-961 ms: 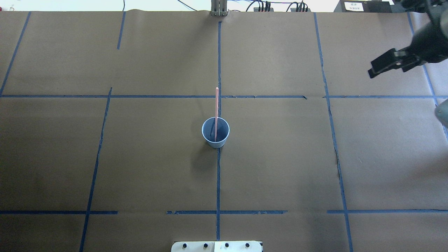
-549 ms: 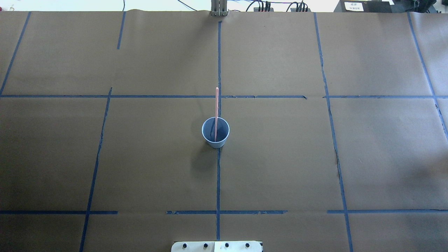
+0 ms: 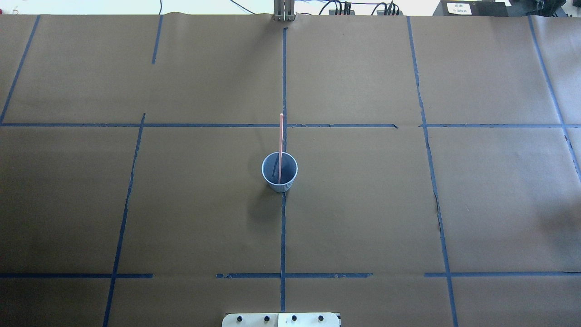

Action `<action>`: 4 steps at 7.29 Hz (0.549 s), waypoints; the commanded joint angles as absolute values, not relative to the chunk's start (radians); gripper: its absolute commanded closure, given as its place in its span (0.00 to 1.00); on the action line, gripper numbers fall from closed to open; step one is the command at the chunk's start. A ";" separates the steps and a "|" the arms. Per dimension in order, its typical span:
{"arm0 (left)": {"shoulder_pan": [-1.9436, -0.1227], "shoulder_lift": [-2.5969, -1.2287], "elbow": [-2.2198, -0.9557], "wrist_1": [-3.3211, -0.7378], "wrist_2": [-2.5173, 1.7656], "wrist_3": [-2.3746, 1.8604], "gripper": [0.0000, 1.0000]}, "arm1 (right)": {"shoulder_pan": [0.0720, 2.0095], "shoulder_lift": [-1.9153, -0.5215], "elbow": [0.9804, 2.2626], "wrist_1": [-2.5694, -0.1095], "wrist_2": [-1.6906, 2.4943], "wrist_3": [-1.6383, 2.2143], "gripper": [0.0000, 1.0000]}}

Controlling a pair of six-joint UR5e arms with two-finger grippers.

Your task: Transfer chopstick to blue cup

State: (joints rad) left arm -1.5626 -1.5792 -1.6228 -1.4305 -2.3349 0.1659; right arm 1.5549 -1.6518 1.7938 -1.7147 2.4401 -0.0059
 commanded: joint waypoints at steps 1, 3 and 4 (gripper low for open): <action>-1.562 -1.565 -1.540 -1.514 -2.338 0.164 0.00 | 1.569 -1.675 1.779 -1.666 2.441 -0.005 0.00; -1.563 -1.565 -1.540 -1.516 -2.339 0.160 0.00 | 1.592 -1.681 1.709 -1.553 2.441 -0.002 0.00; -1.566 -1.565 -1.545 -1.511 -2.339 0.160 0.00 | 1.594 -1.680 1.662 -1.514 2.441 -0.003 0.00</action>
